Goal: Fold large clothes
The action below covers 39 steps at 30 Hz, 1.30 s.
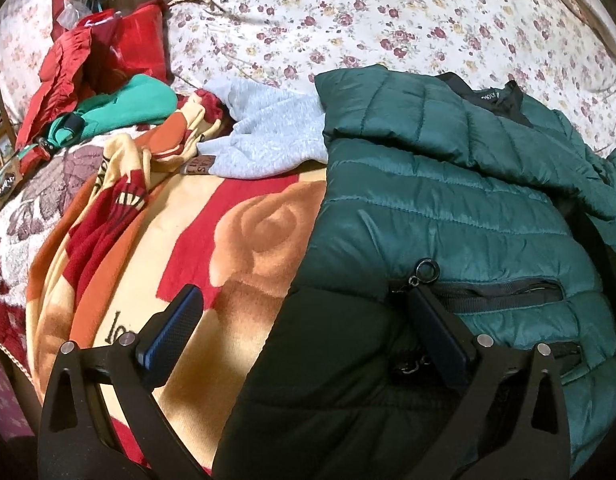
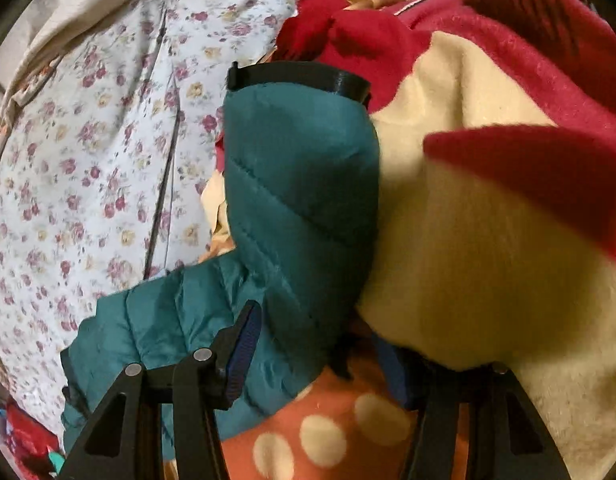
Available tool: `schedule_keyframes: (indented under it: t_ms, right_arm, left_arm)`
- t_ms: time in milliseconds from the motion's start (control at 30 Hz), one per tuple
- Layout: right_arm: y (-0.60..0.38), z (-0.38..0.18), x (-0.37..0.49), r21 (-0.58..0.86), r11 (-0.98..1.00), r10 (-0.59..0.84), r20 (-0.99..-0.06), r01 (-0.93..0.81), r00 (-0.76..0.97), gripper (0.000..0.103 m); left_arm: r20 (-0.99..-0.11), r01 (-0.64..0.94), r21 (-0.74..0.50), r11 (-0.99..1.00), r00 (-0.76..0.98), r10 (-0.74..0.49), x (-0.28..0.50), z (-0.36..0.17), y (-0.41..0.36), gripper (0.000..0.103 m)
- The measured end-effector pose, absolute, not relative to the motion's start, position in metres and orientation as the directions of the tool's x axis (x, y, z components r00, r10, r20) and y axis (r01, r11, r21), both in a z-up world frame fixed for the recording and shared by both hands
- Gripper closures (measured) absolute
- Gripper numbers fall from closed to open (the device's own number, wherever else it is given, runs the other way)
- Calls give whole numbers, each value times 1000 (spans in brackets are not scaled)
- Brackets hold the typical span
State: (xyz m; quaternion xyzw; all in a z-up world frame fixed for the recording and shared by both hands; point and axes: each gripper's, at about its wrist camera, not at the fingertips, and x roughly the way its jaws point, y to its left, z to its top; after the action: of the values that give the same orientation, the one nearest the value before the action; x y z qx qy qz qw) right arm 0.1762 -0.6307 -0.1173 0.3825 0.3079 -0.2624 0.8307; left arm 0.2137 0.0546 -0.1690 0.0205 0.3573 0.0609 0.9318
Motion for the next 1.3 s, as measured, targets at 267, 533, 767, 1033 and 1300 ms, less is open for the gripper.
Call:
schedule_keyframes:
  t_ms: [267,533,767,1033,1300]
  right_arm:
    - [-607,-93,187,396,632,-238,-719,666,653,96]
    - [-508,-15,200,292,805,-226,-654,516,722,97]
    - [-362,-5,242,221,935,-59,-673,277,737,97]
    - [-217,-79,279,207,978,170,-788,-5,592,97]
    - [-167,-117,281,53,996,84,-843,-73,531,74]
  left_arm:
    - [-664,-97,80,992,737,126,214,-169,55,0]
    - [-674,-89,45,995,733,96,215,-170,58,0]
    - [-690,-72,-11,997,722,45,214,-170,65,0]
    - [-699,-57,-41,997,715,12,213,-169,69,0]
    - [-715,-47,-69,996,699,-17,215,-169,72,0]
